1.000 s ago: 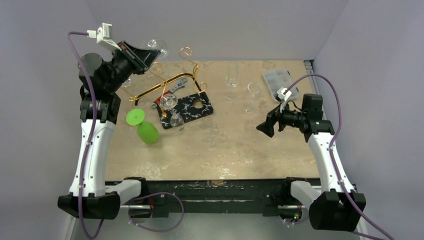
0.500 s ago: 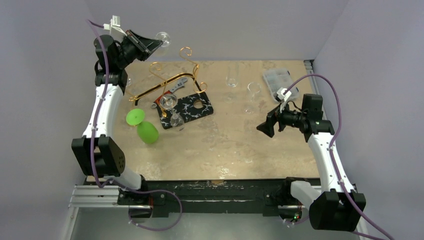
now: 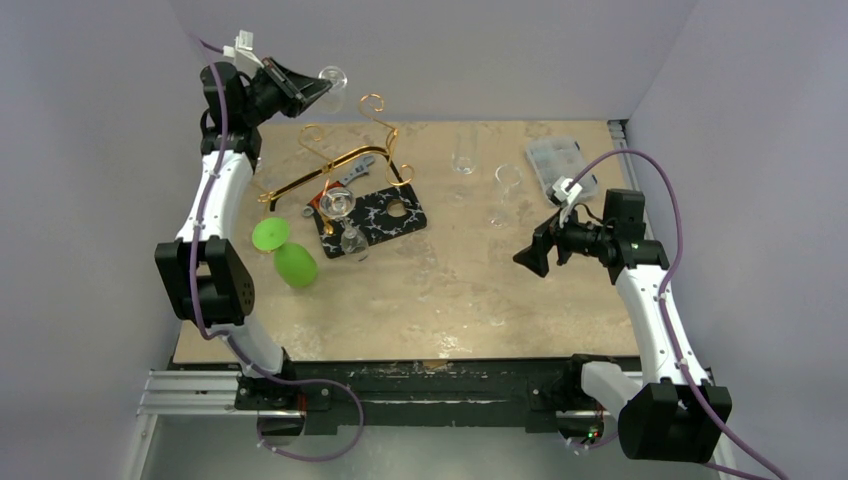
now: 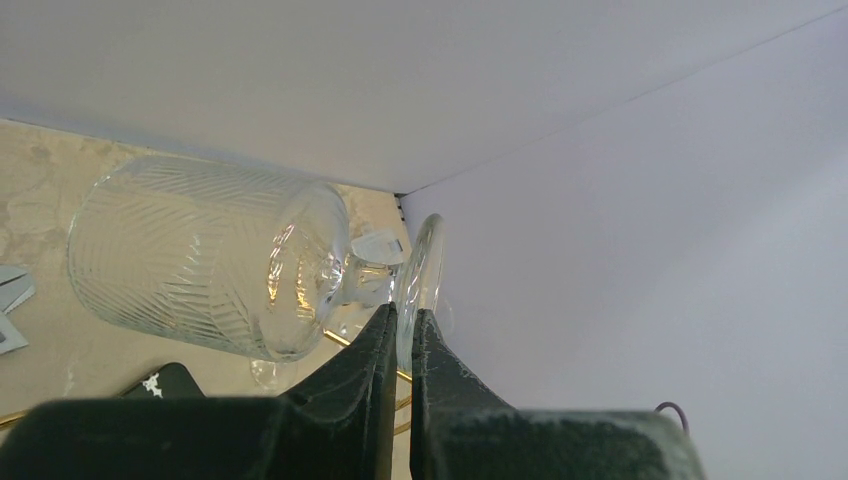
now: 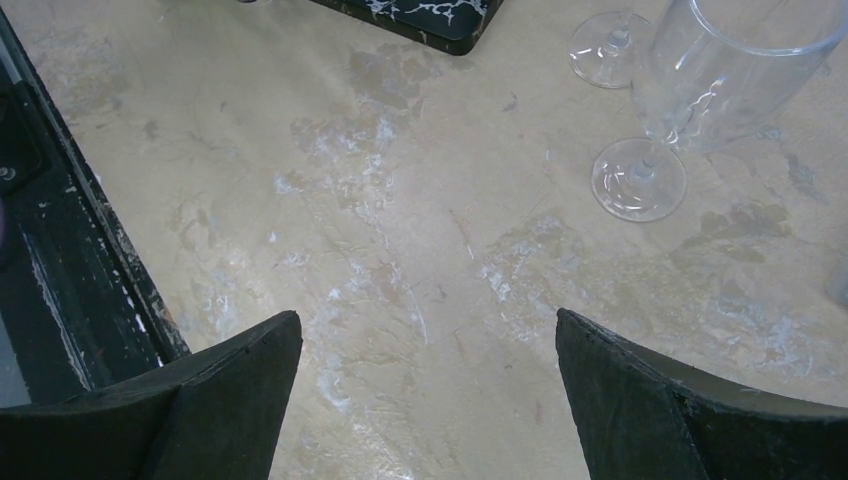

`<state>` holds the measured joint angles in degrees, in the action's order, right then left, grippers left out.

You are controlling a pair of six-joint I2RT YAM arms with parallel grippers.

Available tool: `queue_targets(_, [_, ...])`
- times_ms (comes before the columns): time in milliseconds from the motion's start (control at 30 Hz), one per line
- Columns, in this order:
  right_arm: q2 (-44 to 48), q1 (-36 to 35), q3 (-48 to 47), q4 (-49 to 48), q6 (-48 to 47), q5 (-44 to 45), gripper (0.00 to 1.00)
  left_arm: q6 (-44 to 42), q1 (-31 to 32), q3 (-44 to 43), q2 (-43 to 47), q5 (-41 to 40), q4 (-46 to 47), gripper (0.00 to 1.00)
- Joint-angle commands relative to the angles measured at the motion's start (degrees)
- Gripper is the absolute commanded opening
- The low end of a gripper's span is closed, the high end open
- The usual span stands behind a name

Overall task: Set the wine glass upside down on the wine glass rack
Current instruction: Turn the wine glass upside down at the wine rack.

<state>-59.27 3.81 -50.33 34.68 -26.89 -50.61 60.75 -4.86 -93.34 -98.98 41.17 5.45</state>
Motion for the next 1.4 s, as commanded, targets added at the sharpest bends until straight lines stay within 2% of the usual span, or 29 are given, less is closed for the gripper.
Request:
queue_targets(0, [0.2, 0.08, -1.44, 0.47, -1.18, -1.68, 0.96, 0.57, -1.41, -1.65, 0.43, 1.59, 5.89, 0.0])
queue_targets(433, [0.38, 0.1, -1.53, 1.08, -1.84, -2.3, 0.96, 0.46, -1.64, 0.96, -2.56, 4.09, 4.78, 0.0])
queue_targets(1367, [1.43, 0.12, -1.62, 1.77, -2.72, -2.65, 0.96, -3.88, -1.86, 8.06, 1.42, 4.06, -0.28, 0.0])
